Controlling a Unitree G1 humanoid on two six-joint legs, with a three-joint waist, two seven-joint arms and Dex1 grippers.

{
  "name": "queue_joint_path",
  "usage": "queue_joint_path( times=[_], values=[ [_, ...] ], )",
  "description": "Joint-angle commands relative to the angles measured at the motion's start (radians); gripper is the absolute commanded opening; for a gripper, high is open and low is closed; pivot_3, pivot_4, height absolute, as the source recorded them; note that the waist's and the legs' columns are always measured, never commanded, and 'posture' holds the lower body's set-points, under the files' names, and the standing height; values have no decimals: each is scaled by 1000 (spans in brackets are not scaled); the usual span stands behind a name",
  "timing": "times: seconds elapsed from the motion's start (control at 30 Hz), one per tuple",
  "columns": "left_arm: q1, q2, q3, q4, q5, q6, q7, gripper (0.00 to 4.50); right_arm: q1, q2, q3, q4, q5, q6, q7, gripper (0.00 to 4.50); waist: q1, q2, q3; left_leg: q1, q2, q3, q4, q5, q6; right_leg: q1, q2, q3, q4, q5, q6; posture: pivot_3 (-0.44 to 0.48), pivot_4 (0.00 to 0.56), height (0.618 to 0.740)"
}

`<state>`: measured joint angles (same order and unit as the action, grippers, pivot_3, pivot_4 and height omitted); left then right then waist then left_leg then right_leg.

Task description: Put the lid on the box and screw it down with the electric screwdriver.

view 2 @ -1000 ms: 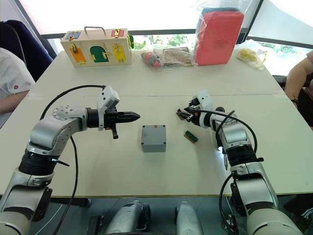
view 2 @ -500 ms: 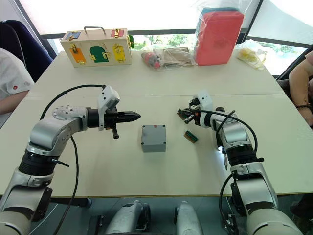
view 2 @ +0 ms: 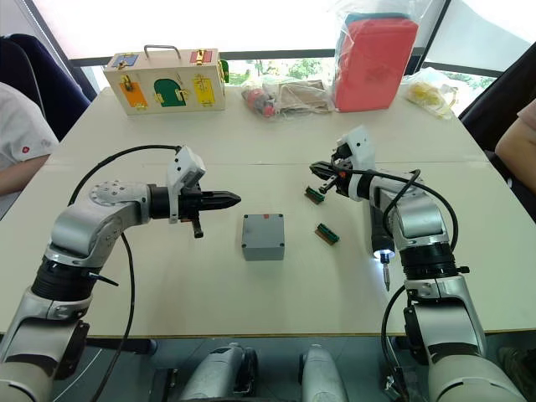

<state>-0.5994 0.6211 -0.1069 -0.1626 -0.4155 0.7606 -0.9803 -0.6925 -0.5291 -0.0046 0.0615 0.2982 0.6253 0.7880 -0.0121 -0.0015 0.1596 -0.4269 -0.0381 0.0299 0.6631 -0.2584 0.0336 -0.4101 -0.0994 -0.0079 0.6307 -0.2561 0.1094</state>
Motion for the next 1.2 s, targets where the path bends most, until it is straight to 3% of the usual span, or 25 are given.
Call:
queue_joint_path(
  times=[0.03, 0.23, 1.2],
  values=[
    [33, 72, 11, -84, -45, 18, -69, 0, 80, -15, -25, -250, 142, 143, 38, 57, 0, 0, 0, 0, 0, 0, 0, 0, 0, 0, 0, 0, 0, 0, 0, 0, 150, 740],
    [90, 147, 12, -129, -76, 28, -120, 0, 209, 1, 6, -457, 225, 258, -5, 57, 2, 0, 0, 0, 0, 0, -1, -4, 5, 0, -3, 0, 0, 0, 0, 0, 150, 740],
    [69, 108, -5, -87, -56, 19, -70, 0, 216, 3, 81, -334, 154, 154, -58, 57, 2, 0, 0, 0, 0, 0, -1, -3, 6, 0, -2, -1, 0, 0, 0, 0, 150, 740]
  ],
)
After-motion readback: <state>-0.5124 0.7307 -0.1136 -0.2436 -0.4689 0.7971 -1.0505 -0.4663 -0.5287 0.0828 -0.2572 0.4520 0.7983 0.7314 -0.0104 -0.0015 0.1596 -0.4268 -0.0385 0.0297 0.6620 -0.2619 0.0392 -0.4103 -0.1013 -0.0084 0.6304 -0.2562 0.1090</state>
